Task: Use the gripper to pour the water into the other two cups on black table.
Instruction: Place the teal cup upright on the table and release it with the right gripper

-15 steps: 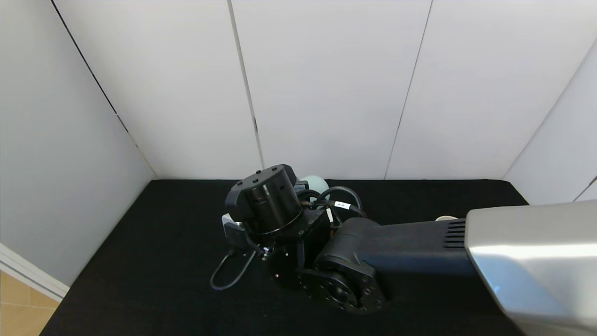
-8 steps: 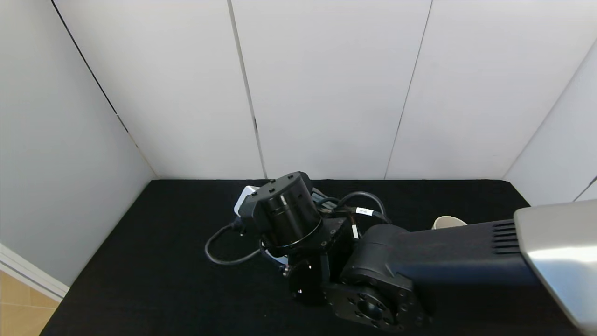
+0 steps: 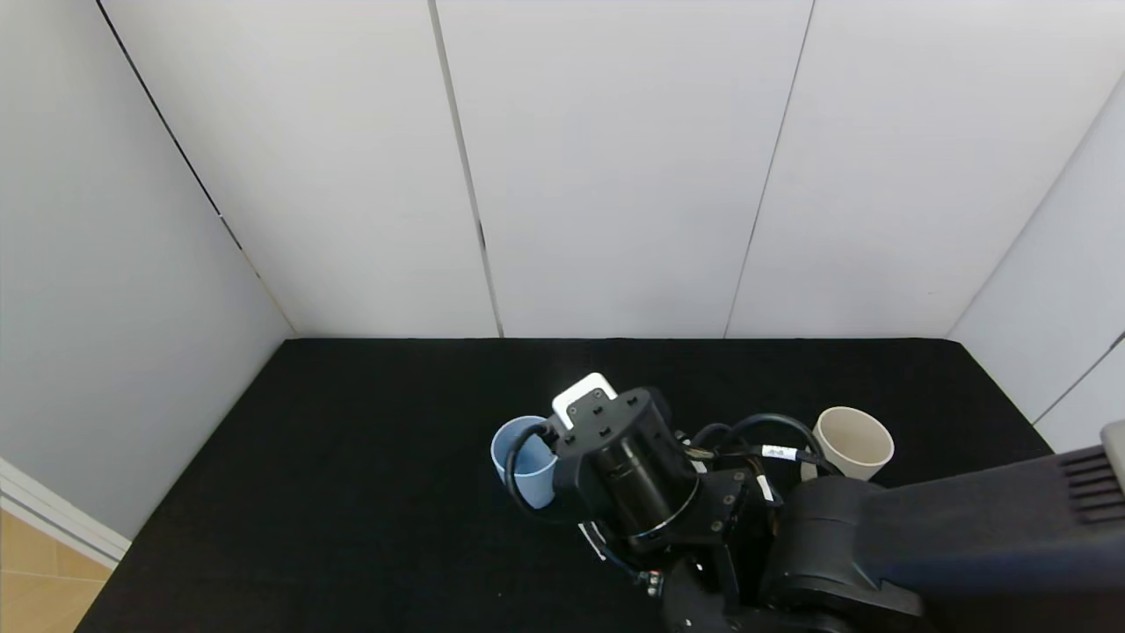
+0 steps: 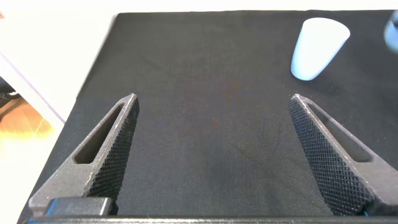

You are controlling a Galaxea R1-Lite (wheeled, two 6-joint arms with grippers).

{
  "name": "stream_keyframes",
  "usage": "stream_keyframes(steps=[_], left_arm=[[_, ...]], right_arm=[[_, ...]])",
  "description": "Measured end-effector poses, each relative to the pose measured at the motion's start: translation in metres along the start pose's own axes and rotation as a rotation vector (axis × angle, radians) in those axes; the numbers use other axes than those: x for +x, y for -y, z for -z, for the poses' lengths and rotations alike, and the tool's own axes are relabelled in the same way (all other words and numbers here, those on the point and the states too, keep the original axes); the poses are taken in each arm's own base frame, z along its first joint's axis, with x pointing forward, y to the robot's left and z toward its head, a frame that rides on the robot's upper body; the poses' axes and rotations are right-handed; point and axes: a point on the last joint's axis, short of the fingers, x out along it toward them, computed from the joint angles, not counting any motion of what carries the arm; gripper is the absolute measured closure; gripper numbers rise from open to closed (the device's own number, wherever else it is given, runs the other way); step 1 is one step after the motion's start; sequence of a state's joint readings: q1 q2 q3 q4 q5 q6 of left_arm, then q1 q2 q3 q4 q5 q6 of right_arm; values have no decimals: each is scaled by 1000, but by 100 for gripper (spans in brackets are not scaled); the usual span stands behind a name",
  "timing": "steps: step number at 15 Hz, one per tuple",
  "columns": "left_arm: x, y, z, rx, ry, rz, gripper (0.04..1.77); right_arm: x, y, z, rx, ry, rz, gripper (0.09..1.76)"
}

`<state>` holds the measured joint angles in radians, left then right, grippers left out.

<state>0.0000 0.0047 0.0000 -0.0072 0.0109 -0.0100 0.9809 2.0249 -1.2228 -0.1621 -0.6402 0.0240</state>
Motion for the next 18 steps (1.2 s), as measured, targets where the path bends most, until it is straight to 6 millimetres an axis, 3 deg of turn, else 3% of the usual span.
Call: stream_keyframes(steps=[8, 18], left_arm=[[0, 0, 0, 0, 0, 0, 9], [0, 0, 0, 0, 0, 0, 9]], right_arm=[[23, 20, 51, 147, 23, -34, 64], [46, 34, 77, 165, -74, 6, 64]])
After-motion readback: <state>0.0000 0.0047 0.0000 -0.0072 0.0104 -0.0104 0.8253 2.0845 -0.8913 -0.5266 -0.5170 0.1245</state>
